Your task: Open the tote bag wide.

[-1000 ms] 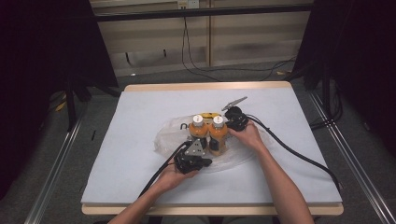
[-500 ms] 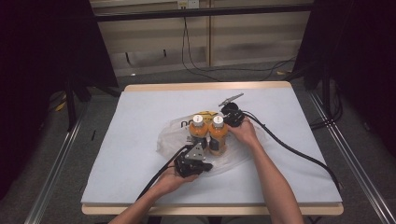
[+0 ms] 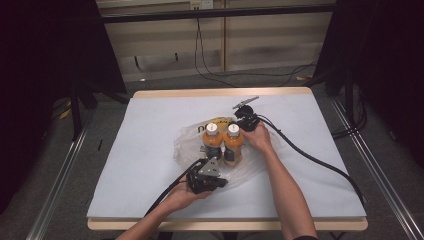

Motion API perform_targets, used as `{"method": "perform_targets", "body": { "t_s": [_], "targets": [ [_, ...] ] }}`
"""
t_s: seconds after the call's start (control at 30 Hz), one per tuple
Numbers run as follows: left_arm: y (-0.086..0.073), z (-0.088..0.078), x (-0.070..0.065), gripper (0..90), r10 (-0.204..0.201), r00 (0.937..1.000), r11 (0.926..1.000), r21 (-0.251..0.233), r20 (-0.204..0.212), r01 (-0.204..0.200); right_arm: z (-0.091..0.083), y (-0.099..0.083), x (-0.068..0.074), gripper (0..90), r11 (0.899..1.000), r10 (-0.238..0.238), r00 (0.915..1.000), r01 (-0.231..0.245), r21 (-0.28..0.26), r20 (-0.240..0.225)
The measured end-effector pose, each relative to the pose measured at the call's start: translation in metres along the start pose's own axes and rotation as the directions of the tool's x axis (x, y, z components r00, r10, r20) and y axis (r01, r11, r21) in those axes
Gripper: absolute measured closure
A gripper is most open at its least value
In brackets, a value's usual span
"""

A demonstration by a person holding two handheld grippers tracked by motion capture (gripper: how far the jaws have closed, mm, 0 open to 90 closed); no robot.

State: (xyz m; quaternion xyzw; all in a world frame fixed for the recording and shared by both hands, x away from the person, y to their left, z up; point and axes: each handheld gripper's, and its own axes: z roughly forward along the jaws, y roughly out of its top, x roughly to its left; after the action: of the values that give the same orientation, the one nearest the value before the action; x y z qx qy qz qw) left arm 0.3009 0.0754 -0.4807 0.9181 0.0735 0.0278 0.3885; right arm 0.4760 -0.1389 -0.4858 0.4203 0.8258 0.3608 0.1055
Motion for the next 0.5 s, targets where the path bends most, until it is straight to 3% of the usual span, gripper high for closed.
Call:
{"method": "perform_targets", "body": {
  "t_s": [0.23, 0.3, 0.5],
  "targets": [
    [-0.0003, -0.001, -0.0015, 90.0, -0.003, 1.0, 1.0, 0.008, 0.007, 0.003, 0.003, 0.0044, -0.0036, 90.0, 1.0, 0.029, 0.9994, -0.03, 0.004, 0.02],
    [-0.0005, -0.0017, -0.0024, 90.0, 0.002, 1.0, 0.9999, 0.01, 0.009, -0.002, 0.0048, 0.0063, -0.0046, 90.0, 1.0, 0.008, 0.9993, -0.008, 0.002, 0.036],
    [-0.0042, -0.0043, -0.0034, 90.0, -0.01, 0.9994, 0.9999, -0.004, 0.032, 0.01, 0.007, 0.0097, -0.0036, 90.0, 1.0, 0.005, 0.9977, -0.005, 0.006, 0.068]
  ]
}}
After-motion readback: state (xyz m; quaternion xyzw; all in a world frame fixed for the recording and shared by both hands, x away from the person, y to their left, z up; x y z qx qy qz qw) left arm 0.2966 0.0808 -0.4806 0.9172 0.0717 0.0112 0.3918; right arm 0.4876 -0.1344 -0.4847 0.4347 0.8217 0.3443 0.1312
